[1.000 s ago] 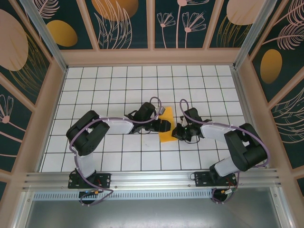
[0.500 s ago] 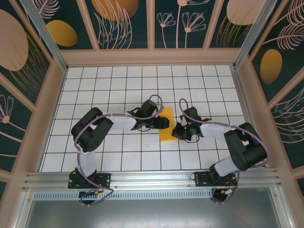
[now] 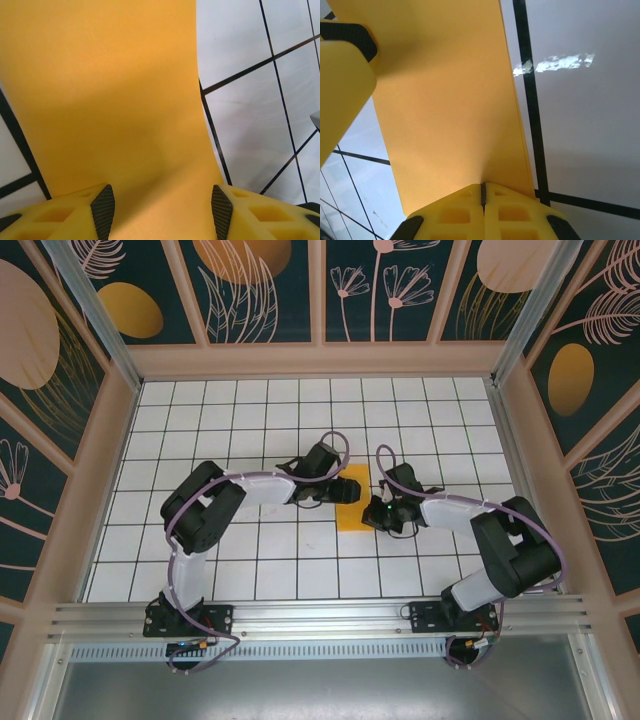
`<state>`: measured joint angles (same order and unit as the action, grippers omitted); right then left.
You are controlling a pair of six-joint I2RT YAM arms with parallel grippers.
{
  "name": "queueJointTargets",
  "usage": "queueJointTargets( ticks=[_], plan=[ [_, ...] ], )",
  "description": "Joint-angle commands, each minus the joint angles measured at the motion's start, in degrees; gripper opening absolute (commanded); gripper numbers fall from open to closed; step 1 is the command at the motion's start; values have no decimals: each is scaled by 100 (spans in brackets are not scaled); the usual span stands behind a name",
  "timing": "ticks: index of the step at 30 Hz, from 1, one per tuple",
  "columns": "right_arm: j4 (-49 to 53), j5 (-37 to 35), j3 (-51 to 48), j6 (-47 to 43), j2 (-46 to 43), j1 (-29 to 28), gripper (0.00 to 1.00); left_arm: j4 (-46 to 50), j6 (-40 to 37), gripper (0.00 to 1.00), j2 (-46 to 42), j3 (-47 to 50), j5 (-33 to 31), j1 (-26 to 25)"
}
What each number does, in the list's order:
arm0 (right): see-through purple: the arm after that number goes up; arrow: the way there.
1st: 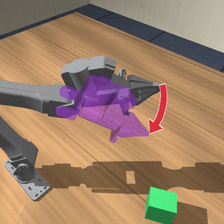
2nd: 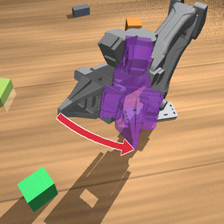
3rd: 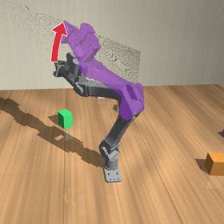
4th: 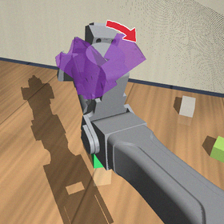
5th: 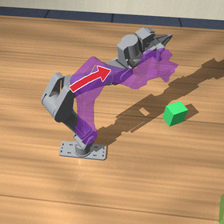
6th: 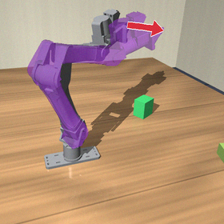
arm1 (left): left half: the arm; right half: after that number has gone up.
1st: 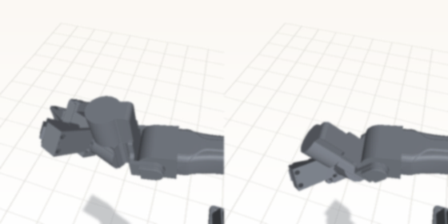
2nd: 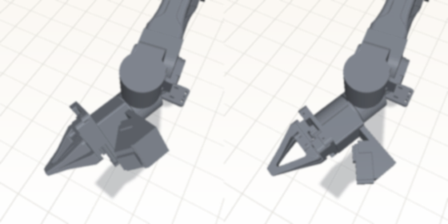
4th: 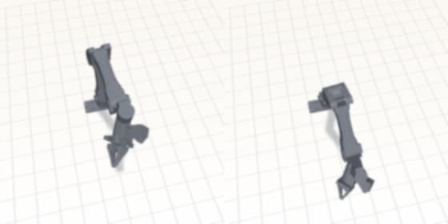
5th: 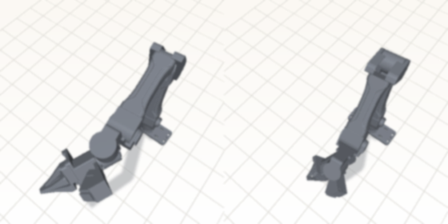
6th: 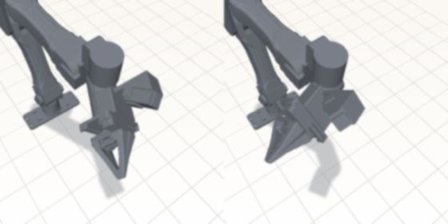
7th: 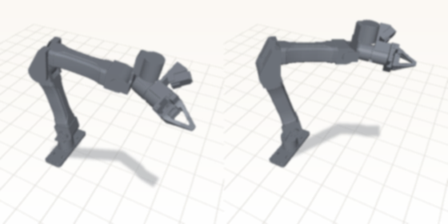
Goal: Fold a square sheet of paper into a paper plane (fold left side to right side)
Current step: First fold the square sheet of paper in half at the center of the table.
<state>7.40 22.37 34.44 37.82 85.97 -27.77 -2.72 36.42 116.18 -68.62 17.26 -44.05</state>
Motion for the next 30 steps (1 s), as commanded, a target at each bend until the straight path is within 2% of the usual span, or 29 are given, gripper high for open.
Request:
queueJointTargets(
  ticks=[1, 13, 19, 30],
  plan=[
    [816, -558, -174, -135, 243, -2, 3, 392, -291, 58, 401, -182, -812, 356],
    [836, -539, -183, -161, 292, -19, 3, 742, -534, 60, 1008, -1187, -829, 690],
    [826, -521, -192, -157, 297, -27, 3, 748, -505, 60, 1237, -1393, -786, 832],
    [843, -519, -192, -150, 317, -49, 3, 956, -605, 62, 1575, -2020, -721, 896]
  ],
)
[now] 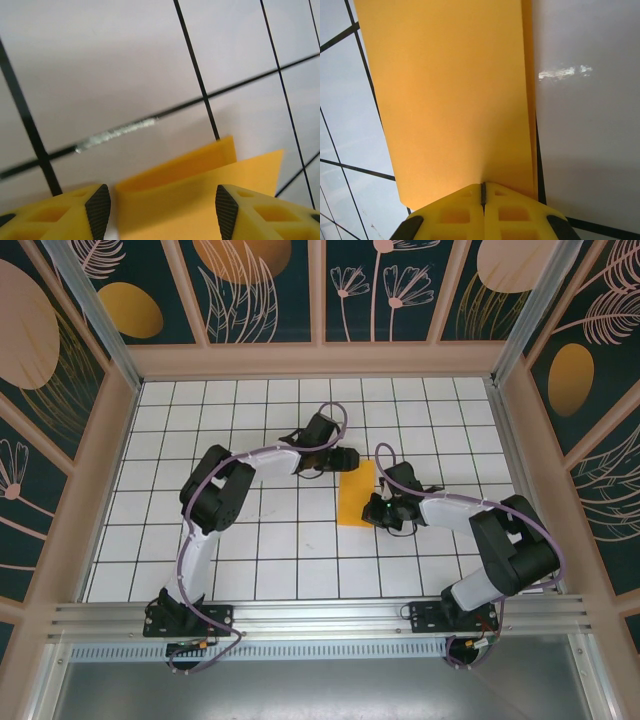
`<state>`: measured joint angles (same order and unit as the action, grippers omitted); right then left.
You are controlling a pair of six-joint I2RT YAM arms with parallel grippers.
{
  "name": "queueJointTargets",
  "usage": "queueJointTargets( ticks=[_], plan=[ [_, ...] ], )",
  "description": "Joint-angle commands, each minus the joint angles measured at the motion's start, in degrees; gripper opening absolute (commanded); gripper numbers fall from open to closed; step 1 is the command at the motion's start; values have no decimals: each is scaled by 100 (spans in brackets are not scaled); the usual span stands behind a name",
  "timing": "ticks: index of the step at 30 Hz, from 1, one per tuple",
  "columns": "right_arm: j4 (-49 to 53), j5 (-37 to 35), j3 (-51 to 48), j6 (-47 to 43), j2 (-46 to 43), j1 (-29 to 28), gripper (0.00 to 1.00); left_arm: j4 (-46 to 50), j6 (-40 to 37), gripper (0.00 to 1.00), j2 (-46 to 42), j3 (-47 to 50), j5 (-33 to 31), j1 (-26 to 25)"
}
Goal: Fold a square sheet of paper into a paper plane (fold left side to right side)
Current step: First fold the square sheet of paper in half at the center of the table.
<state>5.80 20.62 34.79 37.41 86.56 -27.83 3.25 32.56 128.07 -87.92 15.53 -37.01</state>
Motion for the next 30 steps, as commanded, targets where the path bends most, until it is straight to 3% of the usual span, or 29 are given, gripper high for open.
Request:
queueJointTargets(
  ticks=[1, 8, 14, 19, 30],
  plan=[
    [1009, -348, -227, -102, 256, -42, 3, 374, -222, 62, 386, -103, -542, 202],
    [969, -338, -179, -102, 303, -47, 3, 75, -287, 60, -726, 860, -664, 338],
    [975, -348, -130, -137, 379, -53, 3, -482, -89, 56, -1362, 1610, 290, 277],
    [986, -355, -112, -146, 396, -60, 3, -696, 40, 55, -1149, 1482, 843, 75],
    [999, -377, -86, -137, 416, -74, 3, -509, 14, 54, -245, 537, 956, -113]
  ],
)
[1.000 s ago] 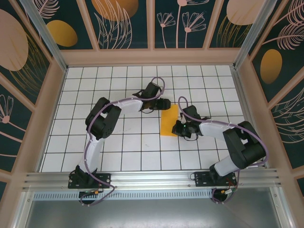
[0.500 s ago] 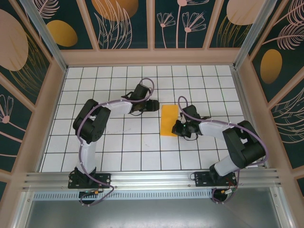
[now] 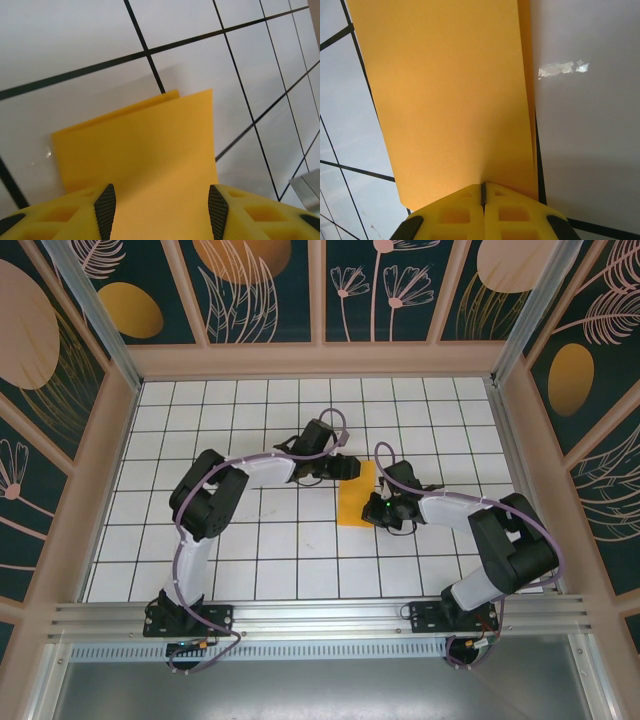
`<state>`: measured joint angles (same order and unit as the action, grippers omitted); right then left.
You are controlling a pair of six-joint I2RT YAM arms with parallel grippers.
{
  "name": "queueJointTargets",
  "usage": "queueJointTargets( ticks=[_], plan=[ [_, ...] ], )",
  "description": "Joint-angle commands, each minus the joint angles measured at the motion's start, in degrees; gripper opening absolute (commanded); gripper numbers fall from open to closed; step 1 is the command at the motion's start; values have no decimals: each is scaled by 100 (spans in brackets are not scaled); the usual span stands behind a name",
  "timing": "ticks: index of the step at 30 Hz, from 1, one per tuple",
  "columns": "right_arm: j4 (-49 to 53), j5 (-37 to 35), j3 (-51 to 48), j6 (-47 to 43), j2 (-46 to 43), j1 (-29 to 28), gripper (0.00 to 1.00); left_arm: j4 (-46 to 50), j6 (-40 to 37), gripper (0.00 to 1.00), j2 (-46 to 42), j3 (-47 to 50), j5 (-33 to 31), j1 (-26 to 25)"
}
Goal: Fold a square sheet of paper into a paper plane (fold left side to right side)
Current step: First fold the square sheet of paper in half at the center of the table.
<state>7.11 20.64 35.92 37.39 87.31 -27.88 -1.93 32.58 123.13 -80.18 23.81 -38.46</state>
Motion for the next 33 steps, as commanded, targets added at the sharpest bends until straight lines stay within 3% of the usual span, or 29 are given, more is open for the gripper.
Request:
queueJointTargets(
  ticks=[1, 4, 13, 23, 33],
  plan=[
    [871, -378, -200, -126, 337, -69, 3, 18, 12, 54, 299, -259, 124, 31],
    [875, -386, -191, -126, 354, -77, 3, 138, -60, 54, 432, -391, -1, 32],
    [978, -421, -127, -161, 394, -78, 3, 774, -350, 55, 883, -817, -1194, 83],
    [914, -347, -129, -170, 433, -86, 3, 895, -428, 57, 1023, -1018, -1308, 404],
    [641, -134, 45, -239, 235, -96, 5, 1156, -828, 61, -81, -1093, -1341, 694]
  ],
)
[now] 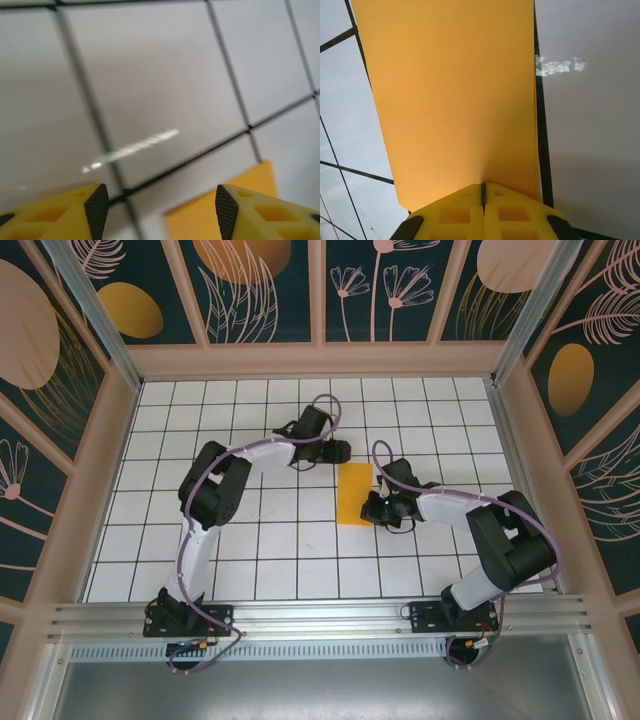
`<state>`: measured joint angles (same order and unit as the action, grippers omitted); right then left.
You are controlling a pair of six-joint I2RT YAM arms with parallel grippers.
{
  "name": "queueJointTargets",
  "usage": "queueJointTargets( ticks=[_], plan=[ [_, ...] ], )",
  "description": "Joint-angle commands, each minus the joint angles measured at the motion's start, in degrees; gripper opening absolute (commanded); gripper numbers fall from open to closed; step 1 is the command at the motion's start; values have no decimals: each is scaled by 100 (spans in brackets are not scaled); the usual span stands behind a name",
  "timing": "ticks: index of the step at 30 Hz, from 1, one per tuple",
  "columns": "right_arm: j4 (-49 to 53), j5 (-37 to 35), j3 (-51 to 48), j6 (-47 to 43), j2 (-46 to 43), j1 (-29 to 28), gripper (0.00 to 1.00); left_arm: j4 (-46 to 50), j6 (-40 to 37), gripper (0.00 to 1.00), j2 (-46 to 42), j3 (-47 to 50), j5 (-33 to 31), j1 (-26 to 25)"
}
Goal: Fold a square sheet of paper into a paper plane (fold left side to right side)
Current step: First fold the square sheet of paper in half at the center of the table, then fold the triangle a second time at the center of the table.
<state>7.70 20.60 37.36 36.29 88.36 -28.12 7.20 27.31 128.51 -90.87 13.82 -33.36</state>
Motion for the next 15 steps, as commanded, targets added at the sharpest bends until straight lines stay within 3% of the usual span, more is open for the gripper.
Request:
queueJointTargets(
  ticks=[1, 4, 11, 15],
  plan=[
    [530, -104, -61, -163, 47, -75, 6, 195, -320, 61, -819, 102, -268, 183],
    [419, -69, 150, -265, -344, -72, 12, -118, -271, 60, -1473, 779, 7, 175],
    [521, 247, 354, -680, -1272, 526, 42, -667, 72, 59, -2956, 2627, 423, -88],
    [319, 484, 182, -703, -1165, 926, 46, -1221, 578, 58, -3194, 3206, 828, -468]
  ],
)
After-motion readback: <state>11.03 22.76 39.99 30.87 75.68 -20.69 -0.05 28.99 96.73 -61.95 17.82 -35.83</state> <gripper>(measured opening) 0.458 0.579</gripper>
